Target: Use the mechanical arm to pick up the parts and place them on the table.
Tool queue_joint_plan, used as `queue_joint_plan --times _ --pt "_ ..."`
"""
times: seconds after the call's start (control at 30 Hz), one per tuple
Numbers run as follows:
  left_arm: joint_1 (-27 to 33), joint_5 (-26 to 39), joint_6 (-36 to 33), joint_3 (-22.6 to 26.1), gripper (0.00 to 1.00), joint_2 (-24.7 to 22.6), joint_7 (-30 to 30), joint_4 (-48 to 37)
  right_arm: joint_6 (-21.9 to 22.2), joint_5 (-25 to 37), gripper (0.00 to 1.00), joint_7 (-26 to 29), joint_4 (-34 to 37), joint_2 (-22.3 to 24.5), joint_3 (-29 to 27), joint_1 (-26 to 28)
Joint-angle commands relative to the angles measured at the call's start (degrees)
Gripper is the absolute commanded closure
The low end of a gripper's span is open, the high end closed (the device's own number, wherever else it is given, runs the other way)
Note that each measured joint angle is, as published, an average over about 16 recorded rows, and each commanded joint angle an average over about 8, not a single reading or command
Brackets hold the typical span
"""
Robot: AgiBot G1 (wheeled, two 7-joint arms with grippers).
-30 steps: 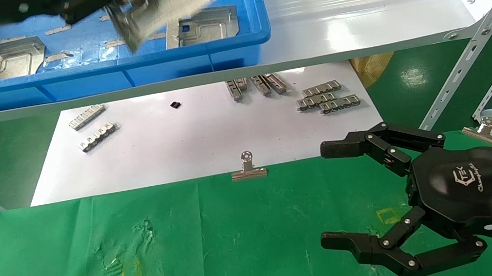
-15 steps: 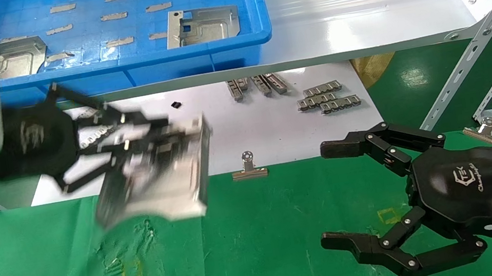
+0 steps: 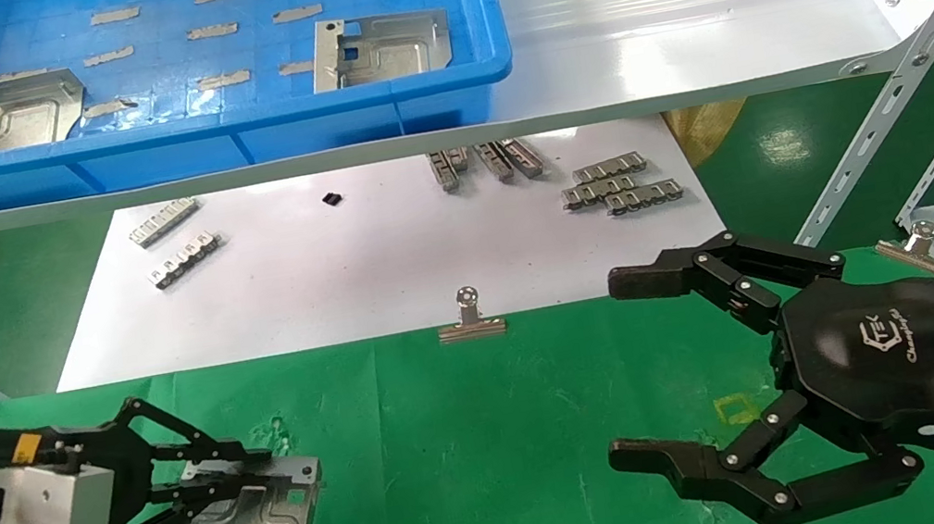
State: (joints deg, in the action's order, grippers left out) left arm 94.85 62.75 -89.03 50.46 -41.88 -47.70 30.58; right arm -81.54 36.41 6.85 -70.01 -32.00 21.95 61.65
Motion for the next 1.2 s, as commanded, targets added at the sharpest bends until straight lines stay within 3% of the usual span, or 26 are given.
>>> queue_joint_plan --times 0.03,0.27,0.3,0.67,1.07,1.2 --pt "-1.72 -0.23 0.67 0.37 0.95 -0.46 -3.91 -3.0 0.0 0.0 0.0 0.0 0.0 0.0 0.0 0.0" --pt "-4.85 -1.11 2.49 -0.13 0.08 -1.94 -10.81 -8.95 0.0 0.0 0.0 0.0 0.0 0.0 0.0 0.0" --pt "-5.09 -1.06 2.73 -0.11 0.0 -2.14 -11.57 -9.48 0.0 0.0 0.0 0.0 0.0 0.0 0.0 0.0" --pt "-5.23 -1.17 2.64 -0.09 0.0 -3.77 -12.0 -15.04 0.0 0.0 0.0 0.0 0.0 0.0 0.0 0.0" --pt "-6.59 -7.79 -2.63 0.21 0.0 -2.93 7.2 -16.49 0.01 0.0 0.0 0.0 0.0 0.0 0.0 0.0" --pt "-7.99 -9.68 -2.54 0.15 0.0 -2.25 9.8 -16.16 0.02 0.0 0.0 0.0 0.01 0.0 -0.01 -0.01"
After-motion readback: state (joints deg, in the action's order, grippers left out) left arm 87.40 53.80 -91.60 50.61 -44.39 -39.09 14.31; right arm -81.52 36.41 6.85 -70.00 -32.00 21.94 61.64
